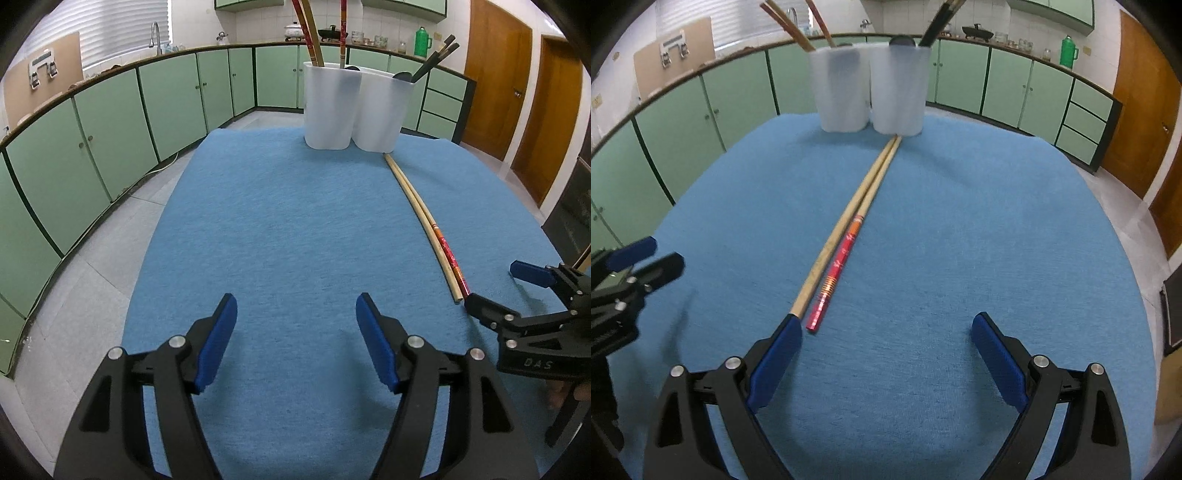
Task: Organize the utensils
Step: 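Move both open tools back to the last two chopsticks, then grasp the red-striped chopstick with right tool while left tool grasps the bamboo chopstick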
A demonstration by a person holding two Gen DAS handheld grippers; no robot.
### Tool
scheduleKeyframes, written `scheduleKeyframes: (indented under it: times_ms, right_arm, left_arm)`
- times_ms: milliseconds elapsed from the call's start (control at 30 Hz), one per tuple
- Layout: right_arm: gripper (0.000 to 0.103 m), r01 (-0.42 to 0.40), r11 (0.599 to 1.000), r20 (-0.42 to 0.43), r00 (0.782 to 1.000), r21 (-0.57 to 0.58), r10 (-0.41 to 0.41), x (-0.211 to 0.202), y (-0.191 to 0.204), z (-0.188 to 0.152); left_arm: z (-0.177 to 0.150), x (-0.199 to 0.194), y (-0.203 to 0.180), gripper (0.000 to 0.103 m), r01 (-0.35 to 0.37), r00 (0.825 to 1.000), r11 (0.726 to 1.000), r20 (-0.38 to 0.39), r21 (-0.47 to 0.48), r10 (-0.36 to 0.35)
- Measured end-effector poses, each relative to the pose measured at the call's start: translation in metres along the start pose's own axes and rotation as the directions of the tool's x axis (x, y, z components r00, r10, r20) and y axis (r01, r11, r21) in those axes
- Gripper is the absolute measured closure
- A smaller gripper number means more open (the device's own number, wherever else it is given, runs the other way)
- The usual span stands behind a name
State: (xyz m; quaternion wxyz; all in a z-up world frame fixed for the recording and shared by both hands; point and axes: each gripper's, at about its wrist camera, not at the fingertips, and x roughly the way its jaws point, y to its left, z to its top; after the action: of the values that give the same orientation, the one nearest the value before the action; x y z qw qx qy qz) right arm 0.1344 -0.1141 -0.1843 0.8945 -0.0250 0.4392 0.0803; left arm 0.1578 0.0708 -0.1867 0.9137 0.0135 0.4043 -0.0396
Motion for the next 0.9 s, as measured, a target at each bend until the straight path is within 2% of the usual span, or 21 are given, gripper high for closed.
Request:
scheduleKeyframes:
  times_ms: [267,400,500,533,700,767,800,867,900]
  right_arm:
    - [0.011,0.061,0.996,0.012,0.998,0.06,-0.062,-0.008,-0.026,-0.006]
    - [0.014,-0.042,0.996,0.036,0.999,0.084,0.039,-0.017,-0.023,-0.007]
    - [0.03,-0.055,0.996,0.032,0.998,0.065,0.053,-0.013,-0.015,-0.006]
    - [0.038,-0.061,0.996,0.024,0.998,0.065,0.06,-0.01,-0.013,-0.005]
    - [0.056,-0.033,0.998,0.034,0.999,0.051,0.031,-0.008,-0.008,-0.005]
    - [0.076,-0.032,0.999,0.035,0.999,0.041,0.03,-0.006,-0.006,-0.003]
    - [0.08,-0.039,0.999,0.034,0.999,0.035,0.037,-0.006,-0.005,-0.002]
    - [0.095,-0.055,0.998,0.034,0.998,0.027,0.054,-0.006,-0.005,-0.002]
    - [0.097,-0.06,0.998,0.033,0.998,0.026,0.059,-0.007,-0.006,-0.003]
  left_arm:
    - [0.001,0.002,-0.002,0.037,0.002,1.0,1.0,-0.004,-0.007,-0.002]
    - [0.002,0.002,-0.004,0.036,0.007,1.0,1.0,-0.003,-0.007,-0.007]
    - [0.003,0.0,-0.008,0.036,0.01,1.0,1.0,0.001,0.0,-0.01]
    - [0.003,0.0,-0.009,0.036,0.011,1.0,1.0,0.002,0.002,-0.011]
    - [0.004,0.0,-0.012,0.036,0.013,1.0,1.0,0.003,0.007,-0.013]
    - [0.004,0.001,-0.013,0.036,0.015,1.0,1.0,0.0,0.003,-0.015]
    - [0.004,0.001,-0.014,0.036,0.017,1.0,1.0,-0.001,0.002,-0.017]
    - [0.005,0.002,-0.018,0.036,0.027,1.0,1.0,-0.005,0.002,-0.027]
    - [0.005,0.003,-0.02,0.036,0.031,1.0,1.0,-0.007,0.004,-0.031]
